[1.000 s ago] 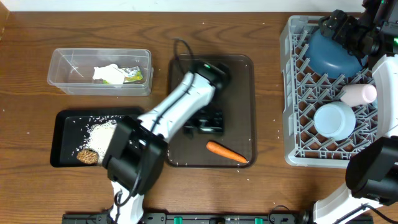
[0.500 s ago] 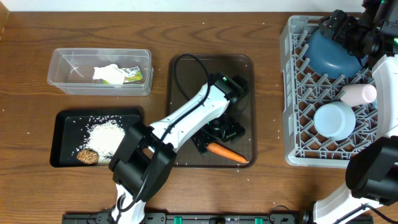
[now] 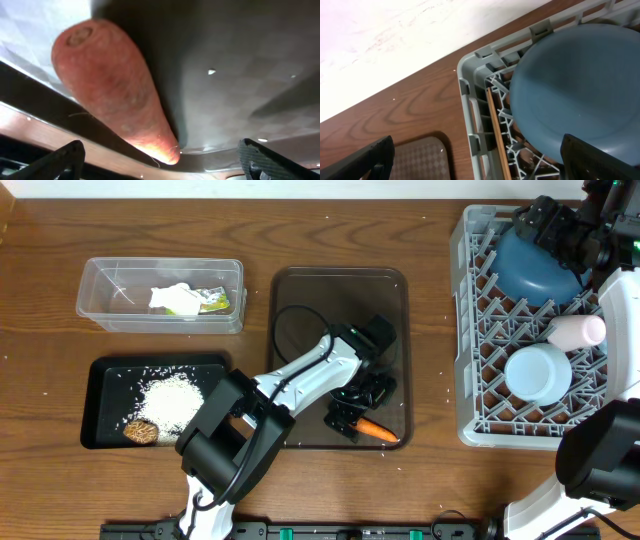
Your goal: Sort waste into correct bins and load items into the dishwasher rack
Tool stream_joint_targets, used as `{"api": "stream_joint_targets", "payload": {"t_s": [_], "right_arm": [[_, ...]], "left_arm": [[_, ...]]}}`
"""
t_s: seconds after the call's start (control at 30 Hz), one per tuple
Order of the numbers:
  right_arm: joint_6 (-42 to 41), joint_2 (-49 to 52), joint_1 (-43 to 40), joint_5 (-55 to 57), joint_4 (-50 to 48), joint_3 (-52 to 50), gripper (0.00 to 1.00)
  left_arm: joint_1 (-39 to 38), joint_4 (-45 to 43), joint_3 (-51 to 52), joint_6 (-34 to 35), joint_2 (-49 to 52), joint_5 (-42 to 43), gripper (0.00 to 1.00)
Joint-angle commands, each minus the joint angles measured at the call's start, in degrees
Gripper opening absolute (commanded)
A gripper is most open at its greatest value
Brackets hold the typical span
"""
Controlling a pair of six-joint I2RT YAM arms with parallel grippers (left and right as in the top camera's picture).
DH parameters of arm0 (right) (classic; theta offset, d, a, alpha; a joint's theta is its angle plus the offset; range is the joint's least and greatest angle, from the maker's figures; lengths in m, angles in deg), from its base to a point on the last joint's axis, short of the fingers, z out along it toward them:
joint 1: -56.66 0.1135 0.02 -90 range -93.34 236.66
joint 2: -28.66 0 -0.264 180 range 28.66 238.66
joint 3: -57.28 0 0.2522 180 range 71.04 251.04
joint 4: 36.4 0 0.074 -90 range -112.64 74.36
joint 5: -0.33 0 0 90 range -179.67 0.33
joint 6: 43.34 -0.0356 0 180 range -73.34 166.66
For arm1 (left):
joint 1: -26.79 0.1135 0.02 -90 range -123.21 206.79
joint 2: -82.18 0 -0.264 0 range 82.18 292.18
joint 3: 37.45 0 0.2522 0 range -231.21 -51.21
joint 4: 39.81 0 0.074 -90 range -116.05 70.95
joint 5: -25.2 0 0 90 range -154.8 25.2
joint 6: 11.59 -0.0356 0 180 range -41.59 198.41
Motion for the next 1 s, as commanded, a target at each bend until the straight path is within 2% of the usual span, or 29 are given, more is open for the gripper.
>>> {"api": "stream_joint_targets", "payload": {"t_s": [0.0, 0.53, 0.87, 0.97], "right_arm": [[-0.33, -0.24, -0.96, -0.39, 0.02, 0.02, 0.99], [-0.33, -0.24, -0.96, -0.39, 0.02, 0.02, 0.99], [-0.33, -0.24, -0.96, -0.39, 0.02, 0.02, 0.99], [-0.33, -0.24, -0.96, -0.39, 0.02, 0.02, 0.99]], "left_arm": [[0.07, 0.15, 0.44, 3.28, 0.26, 0.48, 0.98], [0.22, -4.94, 2.69, 4.5, 0.26, -6.1, 0.97], [0.31, -4.92, 3.87, 4.52, 0.26, -12.46, 0.85], [0.7, -7.26, 5.66, 4.55, 0.26, -12.46, 0.8]]}}
